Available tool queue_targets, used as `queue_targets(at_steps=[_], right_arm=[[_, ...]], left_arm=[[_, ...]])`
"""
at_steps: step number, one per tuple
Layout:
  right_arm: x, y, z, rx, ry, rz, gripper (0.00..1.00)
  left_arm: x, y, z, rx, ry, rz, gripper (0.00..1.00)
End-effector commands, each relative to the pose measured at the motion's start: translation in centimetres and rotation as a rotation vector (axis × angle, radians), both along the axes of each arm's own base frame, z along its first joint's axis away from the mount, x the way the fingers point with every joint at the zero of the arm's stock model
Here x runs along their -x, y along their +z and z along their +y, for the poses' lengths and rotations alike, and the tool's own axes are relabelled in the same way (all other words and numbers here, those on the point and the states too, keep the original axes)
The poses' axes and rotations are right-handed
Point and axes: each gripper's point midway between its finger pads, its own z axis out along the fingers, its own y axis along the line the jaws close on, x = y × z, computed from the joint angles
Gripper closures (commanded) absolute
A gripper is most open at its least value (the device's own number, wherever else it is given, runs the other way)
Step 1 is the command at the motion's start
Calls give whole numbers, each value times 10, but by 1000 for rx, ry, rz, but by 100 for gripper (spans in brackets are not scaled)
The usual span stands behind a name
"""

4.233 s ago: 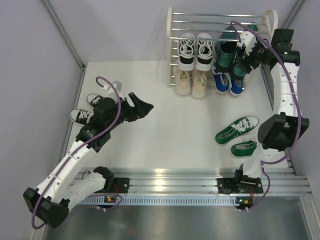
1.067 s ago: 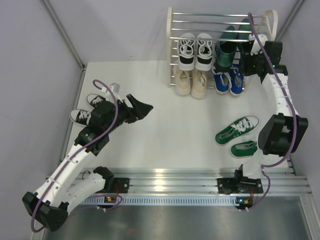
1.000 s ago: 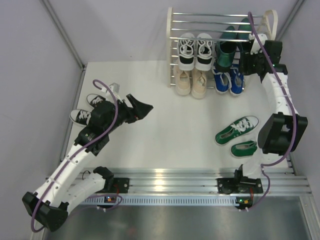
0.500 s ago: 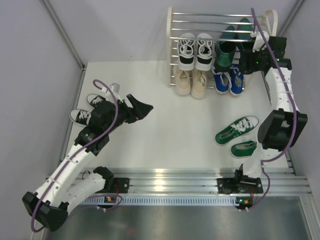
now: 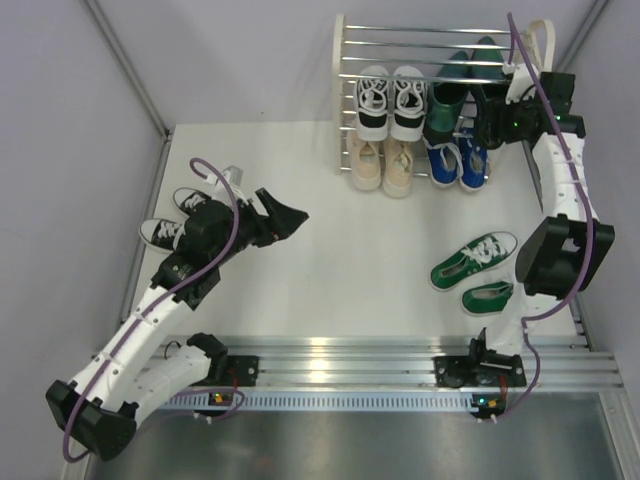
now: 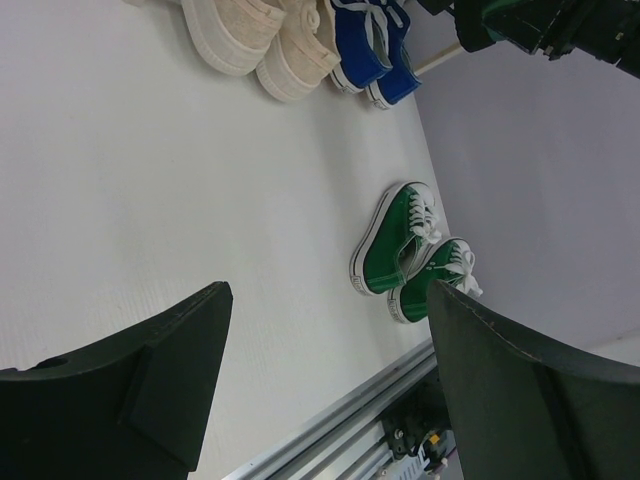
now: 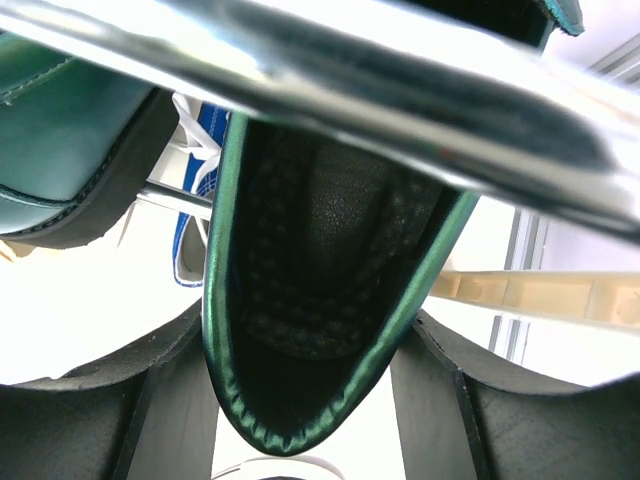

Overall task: Place and organize the shoes onto the shoe shelf
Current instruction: Adjust the shoe at the shoe shelf.

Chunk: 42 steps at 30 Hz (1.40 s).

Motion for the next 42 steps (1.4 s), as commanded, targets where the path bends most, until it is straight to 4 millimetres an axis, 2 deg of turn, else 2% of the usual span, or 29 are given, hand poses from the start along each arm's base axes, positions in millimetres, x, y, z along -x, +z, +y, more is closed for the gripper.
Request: queue_targets(at_steps=[1,9,11,13,19,25,31,35,39,40,42], right_arm=[[-24,66,74,-91,316,-243,94],[-26,75,89,-85,343,-268,94],[-29,80,84,-86,296,-284,95],[-34,81,70,-81,188,-286,100],[-30,93,32,-54,-56,-294,100],[-18,80,14,-18,-160,-213,100],[-6,66,7,-23,-229,-148,100],[-1,61,9,-35,-255,-105,100],[-8,55,25,-65,-195,-80,100],[-12,48,27,-73,-188,-64,100],[-15,49,35,-104,-155,-56,100]], left_arm=[[-4,15,-2,23,-9,-51,16],[-4,12,-6,28,-23,-45,16],[-4,12,-5,28,-23,-44,16],[-2,14,-5,30,-25,-52,16],[1,8,-3,35,-16,-42,16],[-2,7,-3,31,-17,-43,16],[-1,4,-5,33,-24,-38,16],[-1,4,-5,33,-26,-37,16],[-1,3,-6,39,-29,-36,16],[-2,3,-6,39,-28,-36,16],[-1,5,-6,41,-28,-40,16]])
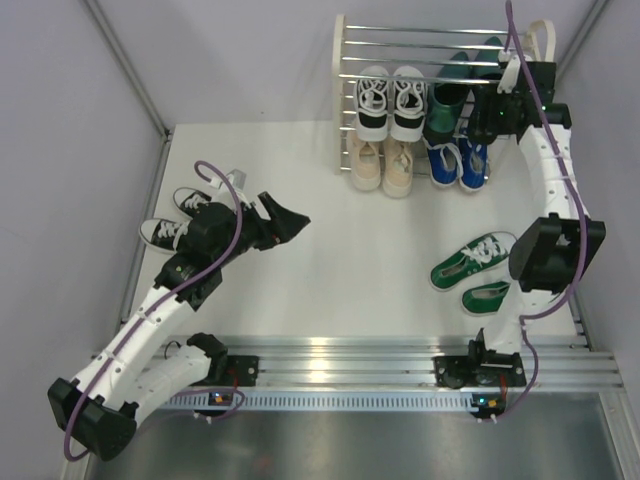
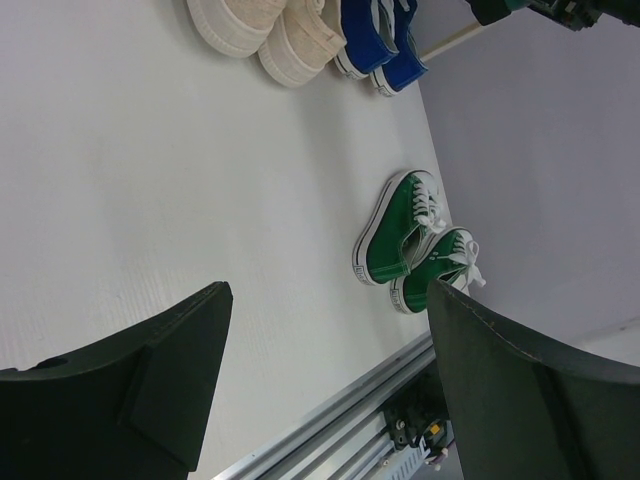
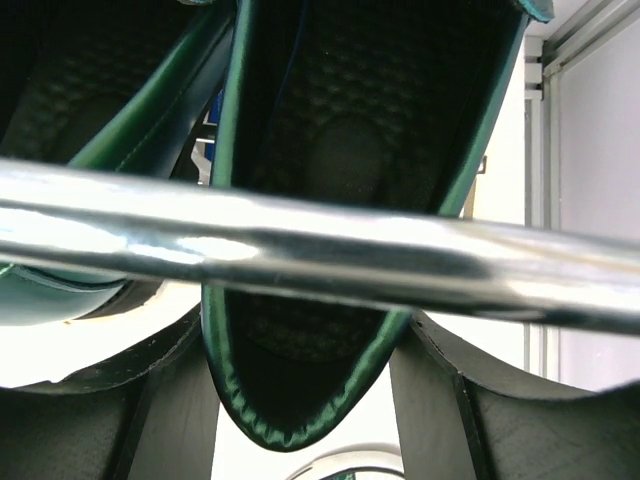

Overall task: Place and organize the shoes onto the shoe shelf
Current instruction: Adjust the shoe at the shoe shelf.

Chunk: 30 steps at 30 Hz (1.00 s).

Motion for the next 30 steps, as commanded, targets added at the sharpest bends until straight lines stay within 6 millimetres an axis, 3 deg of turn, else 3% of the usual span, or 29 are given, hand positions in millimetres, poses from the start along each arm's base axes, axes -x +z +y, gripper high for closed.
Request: queue_targets(at_steps=[1,5,10,16,17,19,24,30], right_arm=[[-14,30,20,-55,56,-82,100],[-11,16,32,-94,70,-45,100],[-11,15,39,-128,58,-49,96],[-15,10,50,-130,58,-26,100],[-15,12,48,-100,83,-26,100],[-12,10,76,-123,171,-10,100],[-5,6,102,-167,331,22,100],[-3,-1,113,-187,462,39,100]], left_arm=[[-4,20,-2,42,-5,-70,16],[-3,19,0,41,5,-67,16],[-4,18,-1,40,-1,-62,16],[-7,23,-5,36,-12,-69,16],[-7,23,-5,37,-15,-70,16],[-6,24,-4,38,-12,-72,16],[-4,22,-3,40,-11,-68,16],[-5,24,-3,37,-10,-69,16]])
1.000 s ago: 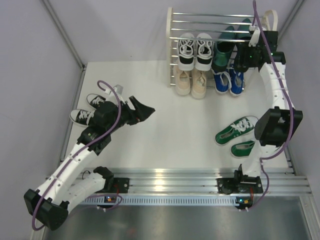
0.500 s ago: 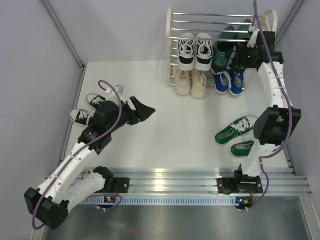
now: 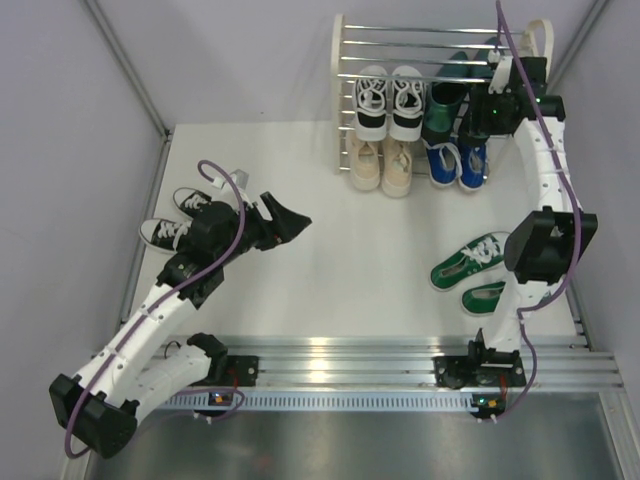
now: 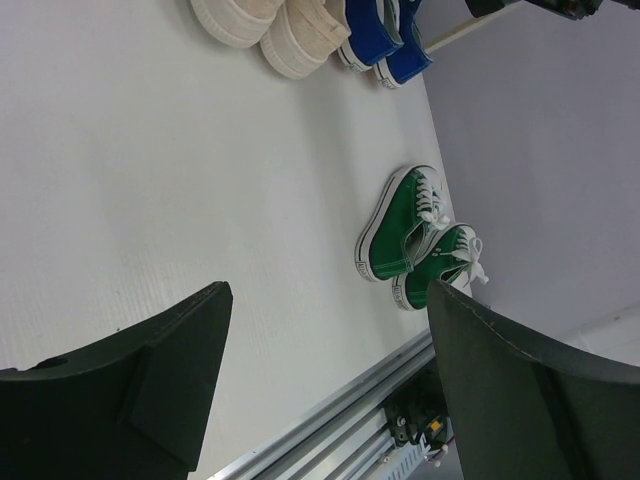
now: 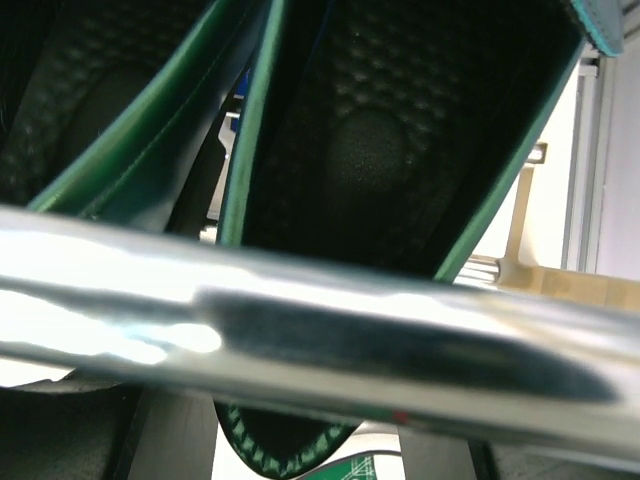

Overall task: Place and organize the shoes onto the shoe shelf
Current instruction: Adjust the shoe at the shoe shelf.

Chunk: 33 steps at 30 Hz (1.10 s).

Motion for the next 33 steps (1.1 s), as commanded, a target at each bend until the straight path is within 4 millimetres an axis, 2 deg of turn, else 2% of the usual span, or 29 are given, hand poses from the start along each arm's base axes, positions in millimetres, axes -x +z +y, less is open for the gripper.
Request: queue_targets(at_steps=[1,8,11,12,19,25,33], right_arm=[[-3,13,93,-169,423,-63,100],[-6,13,95,-154,510,-82,100],[-5,15,103,-176,562,-92,100],[-9,13,87,-175,538,-93,100],[-11,0,80,-198,542,-65,100],[-6,-3,79,-241,577,-54,100],[3,-10,88,-307,635,-27,100]], left_arm=[[-3,30,-1,43,-7,-87,16],[-1,27,-3,46,-16,-77,16],[-1,28,-2,47,-13,-82,16],[0,27,-2,47,-15,-80,16],[0,26,-3,46,-19,-77,16],[0,25,-4,50,-24,-71,16],[0,28,-6,52,-35,-72,16]])
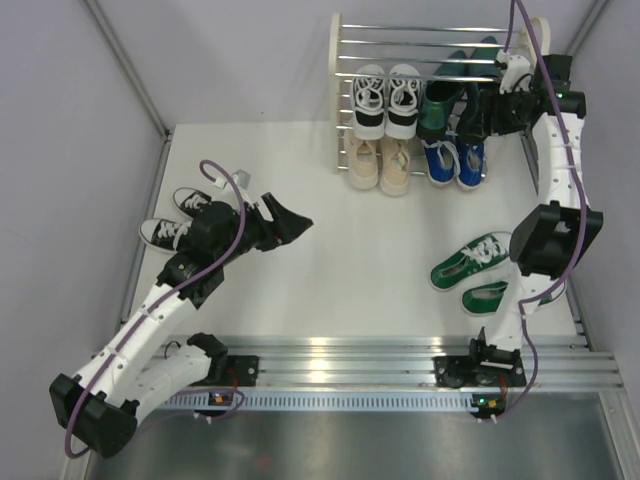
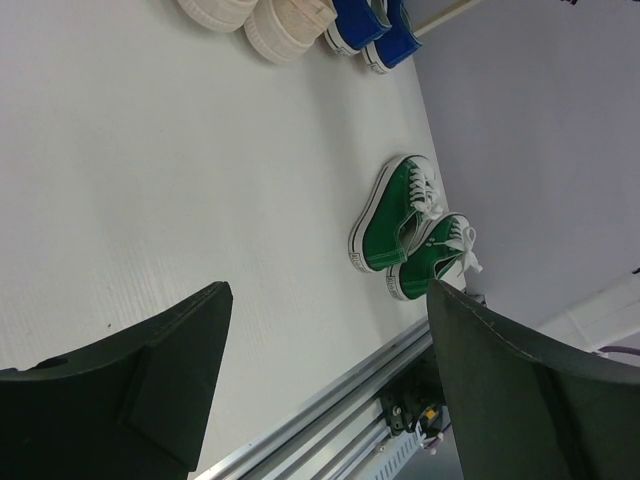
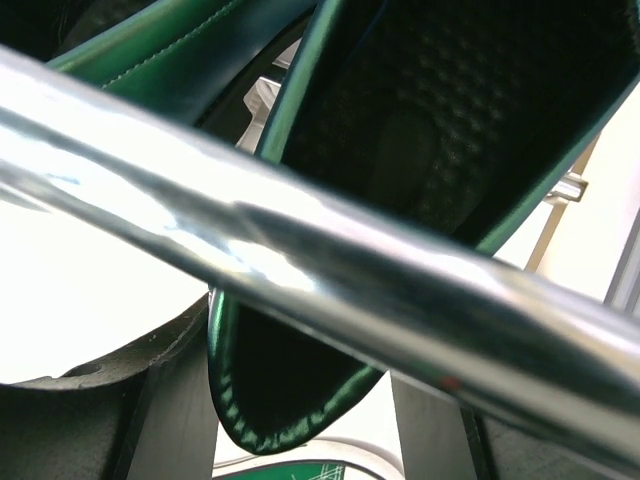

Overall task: Place and organize the shoes onto the shoe shelf
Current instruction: Adjust the shoe at the shoe shelf.

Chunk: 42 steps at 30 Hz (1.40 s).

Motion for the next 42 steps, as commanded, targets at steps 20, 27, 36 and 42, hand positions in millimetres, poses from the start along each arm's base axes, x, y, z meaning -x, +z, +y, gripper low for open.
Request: queue_targets(at_steps=[20,27,36,42], right_arm=[[-7,-4,5,119,-92,-10,41],[0,27,3,127,-76,-85,8],[47,95,9,88,64,-204,1],[97,154,3,-96,136,-328,0]], left_arm=[[-4,29,-4,51,-17,-85,16],[-3,32,-2,52,-9,-98,16],[-9,37,-8,36,-36,-116,16],[-44,64,-21,-13,-26,-185,17]])
